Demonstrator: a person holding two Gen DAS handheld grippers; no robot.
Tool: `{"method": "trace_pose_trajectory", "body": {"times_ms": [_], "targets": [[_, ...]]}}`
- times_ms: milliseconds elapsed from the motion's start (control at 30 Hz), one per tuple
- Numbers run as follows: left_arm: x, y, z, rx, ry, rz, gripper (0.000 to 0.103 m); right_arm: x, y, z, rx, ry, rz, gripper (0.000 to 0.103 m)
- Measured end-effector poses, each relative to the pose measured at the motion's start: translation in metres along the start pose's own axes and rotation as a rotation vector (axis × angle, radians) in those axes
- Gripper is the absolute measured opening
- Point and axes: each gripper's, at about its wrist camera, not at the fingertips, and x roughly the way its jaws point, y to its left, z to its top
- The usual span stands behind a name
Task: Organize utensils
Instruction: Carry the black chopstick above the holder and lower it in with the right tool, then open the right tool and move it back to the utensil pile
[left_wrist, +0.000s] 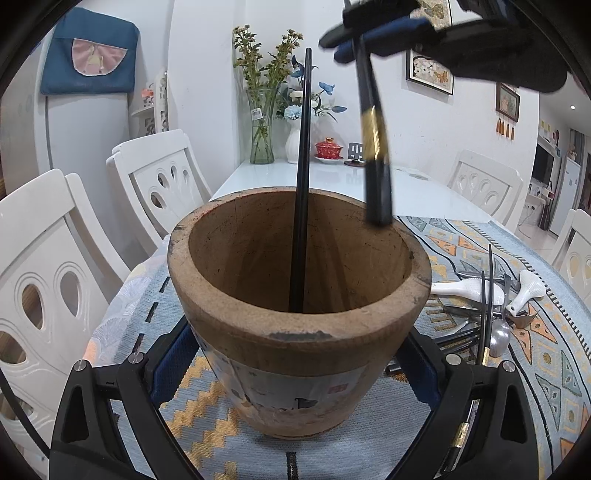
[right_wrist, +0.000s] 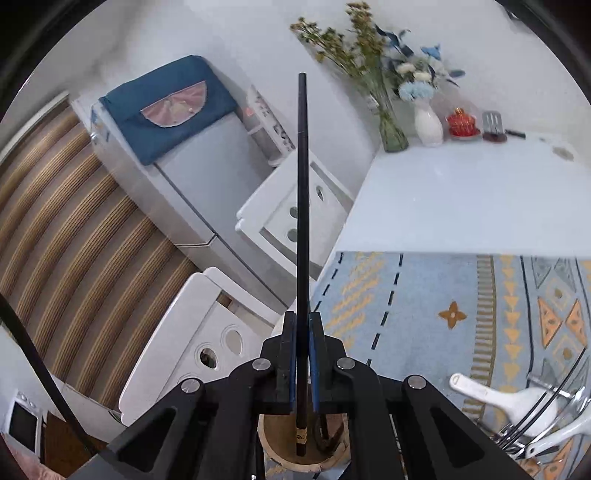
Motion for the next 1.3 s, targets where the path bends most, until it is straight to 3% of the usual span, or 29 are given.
{"method": "trace_pose_trajectory", "body": {"times_ms": [133, 533, 733, 767, 833, 900, 933, 1100, 1300], "targets": [[0.001, 0.001, 0.001, -0.002, 0.001, -0.003, 0.097, 0.013, 0.004, -0.008, -0.051, 0.038, -0.016, 0.005], [0.002, 0.003, 0.001, -0.004, 0.005, -0.004, 0.097, 0.035, -0.002, -0.027, -0.046, 0.162, -0.008, 0.005], [0.003, 0.003, 0.001, -0.004, 0.008, -0.004, 0.097, 0.044, 0.004, -0.034, -0.069, 0.237, -0.012, 0.009], [0.004, 0.003, 0.001, -0.004, 0.009, -0.004, 0.097, 0.044, 0.004, -0.033, -0.064, 0.237, -0.010, 0.013], [0.004, 0.003, 0.001, -0.005, 0.009, -0.004, 0.097, 0.041, 0.006, -0.030, -0.058, 0.223, 0.000, 0.024], [0.004, 0.003, 0.001, -0.004, 0.009, -0.004, 0.097, 0.035, 0.010, -0.025, -0.063, 0.199, 0.000, 0.045], [0.004, 0.003, 0.001, -0.004, 0.009, -0.004, 0.097, 0.030, 0.011, -0.022, -0.069, 0.174, -0.007, 0.048], [0.004, 0.003, 0.001, -0.004, 0.009, -0.004, 0.097, 0.005, 0.007, -0.004, -0.048, 0.104, -0.019, 0.049], [0.004, 0.003, 0.001, -0.005, 0.009, -0.005, 0.097, -0.040, -0.029, 0.016, 0.073, -0.008, -0.048, 0.049]]}}
